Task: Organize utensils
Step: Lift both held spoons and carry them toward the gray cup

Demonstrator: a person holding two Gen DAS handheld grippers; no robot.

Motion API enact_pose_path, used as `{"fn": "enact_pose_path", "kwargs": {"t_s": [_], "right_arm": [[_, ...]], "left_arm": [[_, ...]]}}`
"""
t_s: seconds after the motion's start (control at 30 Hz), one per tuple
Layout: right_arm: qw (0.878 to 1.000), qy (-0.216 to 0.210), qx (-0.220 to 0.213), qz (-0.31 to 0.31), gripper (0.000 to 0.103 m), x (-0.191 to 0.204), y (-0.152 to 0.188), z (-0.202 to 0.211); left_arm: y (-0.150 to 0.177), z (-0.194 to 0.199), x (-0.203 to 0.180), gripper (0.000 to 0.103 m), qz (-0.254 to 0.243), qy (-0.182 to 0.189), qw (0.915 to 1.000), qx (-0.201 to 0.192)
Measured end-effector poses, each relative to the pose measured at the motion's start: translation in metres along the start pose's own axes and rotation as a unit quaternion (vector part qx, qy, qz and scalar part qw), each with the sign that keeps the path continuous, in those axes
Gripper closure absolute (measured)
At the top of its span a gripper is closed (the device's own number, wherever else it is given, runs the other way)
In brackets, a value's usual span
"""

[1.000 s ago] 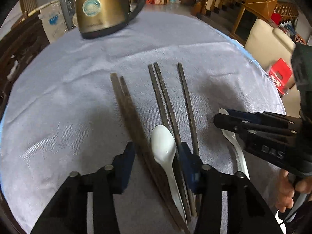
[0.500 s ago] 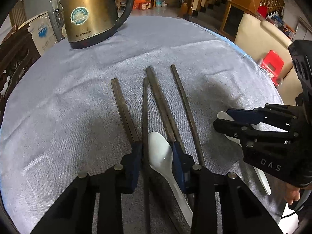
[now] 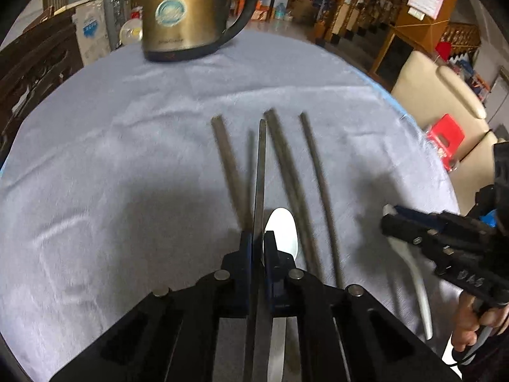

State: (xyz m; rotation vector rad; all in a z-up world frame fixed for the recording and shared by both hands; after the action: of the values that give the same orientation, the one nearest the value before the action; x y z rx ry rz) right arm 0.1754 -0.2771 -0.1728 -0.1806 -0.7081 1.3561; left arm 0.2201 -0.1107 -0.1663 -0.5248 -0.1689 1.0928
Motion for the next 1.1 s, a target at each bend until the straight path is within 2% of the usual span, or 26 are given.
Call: {"fn": "enact_pose_path", "kwargs": {"t_s": [0.17,0.4,0.5,0.6,0.7,0.77,0.8,1.03,1.1], "right_arm": [[0.999,0.043,-0.001,0.015,0.072,-0.004,0.010,0.006],[0.999,0.043,0.017,0.012,0.072,-0.015,0.016,0.000],[0.999,0.045,0.016,0.018,0.072,-0.013,0.017,0.000],[0.999,0.039,0.014,0.014,0.071,-0.015,0.018,0.000],[0.999,0.032,0.011,0.008,0.070,-0.016,0.019,0.002],[0.999,0.033,0.009,0.011,0.070,-0.016,0.020,0.003],[0.999,0.034,0.008,0.013,0.070,-0.015,0.019,0.003],[0.999,0.037,0.008,0.019,0.070,-0.014,0.019,0.002],[0.999,0.037,0.010,0.021,0.070,-0.014,0.018,0.002]], "left_arm": [[0.009,0.016,-0.006,0.096,-0.019,0.005,0.9996,-0.018],[0.008,0.027,-0.022,0.096,-0.062,0.005,0.9975,-0.034],[0.009,0.027,-0.035,0.094,-0.086,0.020,0.9955,-0.033],[0.010,0.018,-0.038,0.088,-0.100,0.002,0.9949,-0.015],[0.011,0.008,-0.039,0.079,-0.094,0.003,0.9955,-0.002],[0.011,0.005,-0.042,0.058,-0.095,-0.002,0.9955,-0.002],[0.012,0.005,-0.043,0.056,-0.097,-0.006,0.9952,-0.004],[0.007,-0.003,-0.049,0.056,-0.102,-0.002,0.9948,-0.001],[0.005,-0.004,-0.049,0.064,-0.099,-0.004,0.9951,-0.002]]}}
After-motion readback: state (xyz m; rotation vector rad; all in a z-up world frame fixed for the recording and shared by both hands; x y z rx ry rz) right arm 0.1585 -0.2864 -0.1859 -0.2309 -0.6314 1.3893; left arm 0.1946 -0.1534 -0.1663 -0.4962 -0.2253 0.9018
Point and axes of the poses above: each gripper's, at about its wrist camera, not at the fingertips, and z roughly against the way its jaws point, x to its left, y to its underside, the point moved 5 cm from there along -z, roughly the way its jaws point, and after that the axes turned 3 degrees about -y, right-handed, at the moved point
